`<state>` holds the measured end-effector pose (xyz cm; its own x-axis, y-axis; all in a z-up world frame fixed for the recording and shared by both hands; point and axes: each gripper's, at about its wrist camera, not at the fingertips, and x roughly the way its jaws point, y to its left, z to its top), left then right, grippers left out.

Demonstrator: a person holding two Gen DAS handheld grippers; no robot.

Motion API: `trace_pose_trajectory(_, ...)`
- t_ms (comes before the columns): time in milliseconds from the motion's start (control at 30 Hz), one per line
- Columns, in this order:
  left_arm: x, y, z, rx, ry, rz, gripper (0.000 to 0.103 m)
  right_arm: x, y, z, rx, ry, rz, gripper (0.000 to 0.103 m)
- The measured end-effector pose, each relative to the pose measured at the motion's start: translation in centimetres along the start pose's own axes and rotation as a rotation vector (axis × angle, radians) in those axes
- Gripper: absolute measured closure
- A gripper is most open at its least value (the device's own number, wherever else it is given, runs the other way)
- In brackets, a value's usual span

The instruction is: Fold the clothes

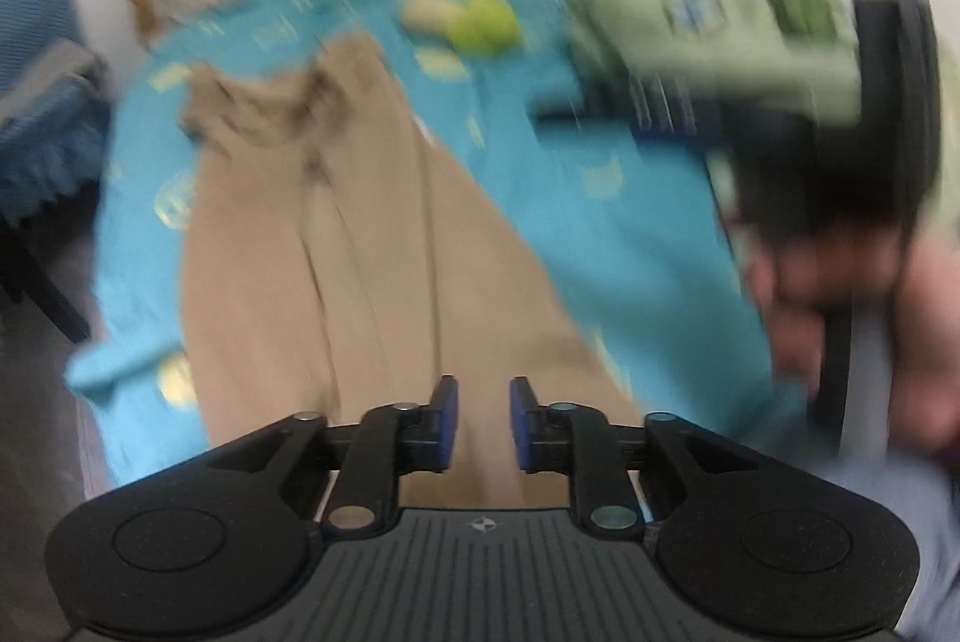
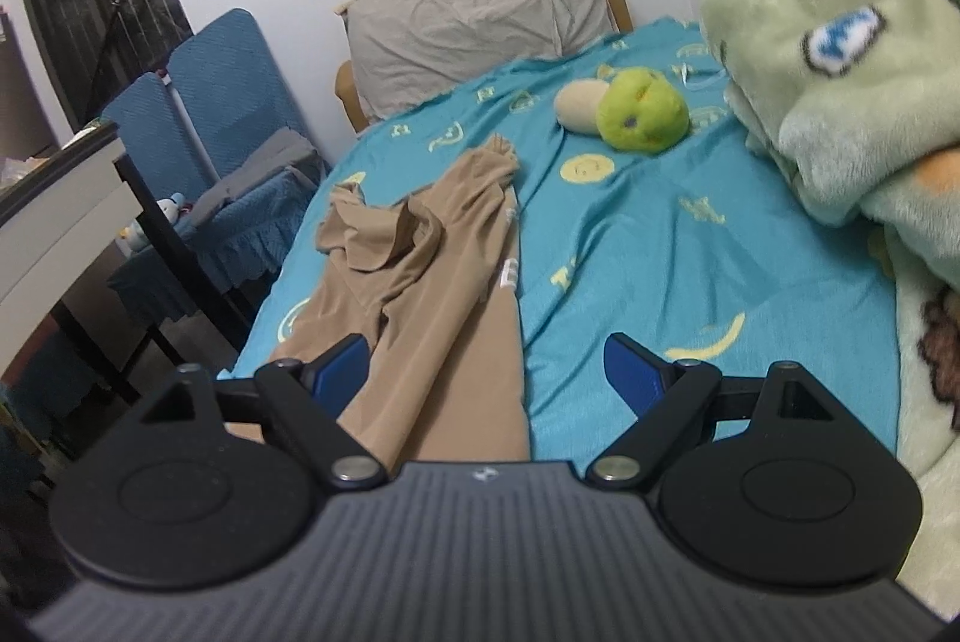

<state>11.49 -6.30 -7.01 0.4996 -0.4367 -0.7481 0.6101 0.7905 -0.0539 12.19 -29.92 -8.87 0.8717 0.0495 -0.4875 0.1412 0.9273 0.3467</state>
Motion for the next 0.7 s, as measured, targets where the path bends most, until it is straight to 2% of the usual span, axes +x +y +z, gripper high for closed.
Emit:
trace_pose_trajectory(33, -0.4, 0.1, 0.7, -0.014, -0.039, 0.014, 0.065, -0.1, 0.1, 0.0, -0.01, -0.011, -0.001, 0.016)
trace_pose_trajectory(133, -1.1, 0.1, 2.6, -0.046, -0.143, 0.082, 0.042, -0.6, 0.5, 0.1, -0.038, -0.043, -0.006, 0.016)
trace_pose_trajectory(200, -1.0, -0.2, 3.3, -0.054, -0.206, 0.133, 0.021, -0.9, 0.7, 0.1, -0.049, -0.064, -0.013, 0.017)
trace_pose_trajectory(300, 0.0, -0.4, 3.2, -0.066, -0.27, 0.196, 0.008, -1.1, 0.7, 0.2, -0.053, -0.08, -0.026, 0.017)
trace_pose_trajectory(367, 0.8, -0.3, 2.8, -0.083, -0.301, 0.234, 0.002, -1.1, 0.7, 0.2, -0.051, -0.082, -0.029, 0.017)
trace_pose_trajectory(600, 1.4, 2.4, 0.2, -0.194, -0.283, 0.297, 0.002, -0.9, 1.0, 0.0, -0.066, -0.096, -0.028, 0.016)
trace_pose_trajectory(700, 0.7, 3.3, -0.2, -0.229, -0.281, 0.325, 0.002, -1.3, 1.3, -0.1, -0.067, -0.119, 0.002, 0.017)
